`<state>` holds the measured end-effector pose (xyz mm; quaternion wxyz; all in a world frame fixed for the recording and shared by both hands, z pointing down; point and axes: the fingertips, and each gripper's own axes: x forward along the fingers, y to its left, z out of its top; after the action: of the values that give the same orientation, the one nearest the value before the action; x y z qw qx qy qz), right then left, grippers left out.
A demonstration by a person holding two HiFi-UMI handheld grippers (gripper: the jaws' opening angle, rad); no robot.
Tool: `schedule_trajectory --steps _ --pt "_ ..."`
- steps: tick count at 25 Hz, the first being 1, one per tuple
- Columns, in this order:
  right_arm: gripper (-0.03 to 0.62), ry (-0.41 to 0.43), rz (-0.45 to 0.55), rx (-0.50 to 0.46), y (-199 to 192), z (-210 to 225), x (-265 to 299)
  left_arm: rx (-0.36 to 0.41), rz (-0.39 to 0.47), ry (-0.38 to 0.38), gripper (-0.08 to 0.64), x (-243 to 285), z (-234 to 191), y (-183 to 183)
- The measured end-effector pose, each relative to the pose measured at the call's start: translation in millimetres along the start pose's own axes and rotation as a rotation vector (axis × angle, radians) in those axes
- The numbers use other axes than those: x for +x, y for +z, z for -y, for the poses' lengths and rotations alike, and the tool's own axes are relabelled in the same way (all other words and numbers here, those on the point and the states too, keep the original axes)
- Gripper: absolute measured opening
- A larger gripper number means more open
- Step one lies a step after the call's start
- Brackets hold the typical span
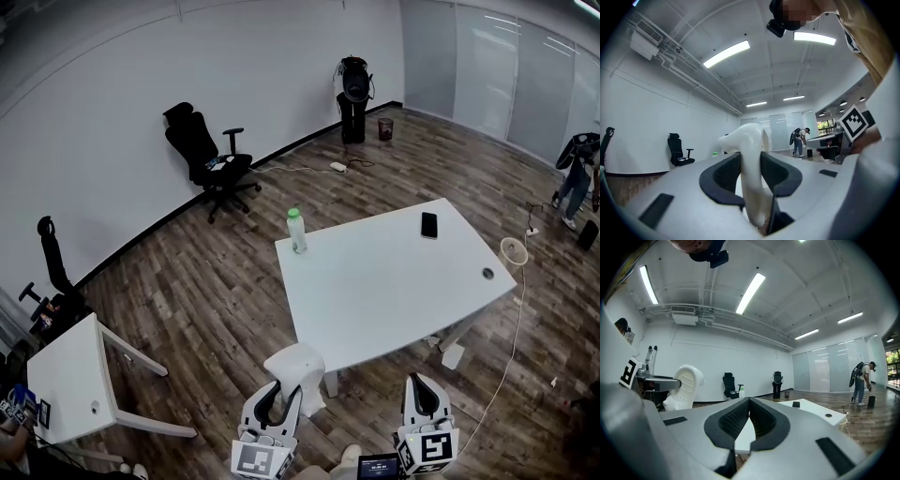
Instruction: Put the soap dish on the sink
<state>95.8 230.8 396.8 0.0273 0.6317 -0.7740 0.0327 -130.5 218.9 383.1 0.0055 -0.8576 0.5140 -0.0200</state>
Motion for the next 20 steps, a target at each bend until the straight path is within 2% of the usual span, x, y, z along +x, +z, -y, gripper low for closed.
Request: schedule_trajectory --steps 9,20 --pt "0.009 0.005 -0.012 0.005 -1 12 40 -0.014 0.006 -0.007 0.130 48 -16 1" --pt "0.009 -0.042 -0.002 -0.014 12 26 149 0.018 -0.002 -0.070 0.130 141 -79 -5"
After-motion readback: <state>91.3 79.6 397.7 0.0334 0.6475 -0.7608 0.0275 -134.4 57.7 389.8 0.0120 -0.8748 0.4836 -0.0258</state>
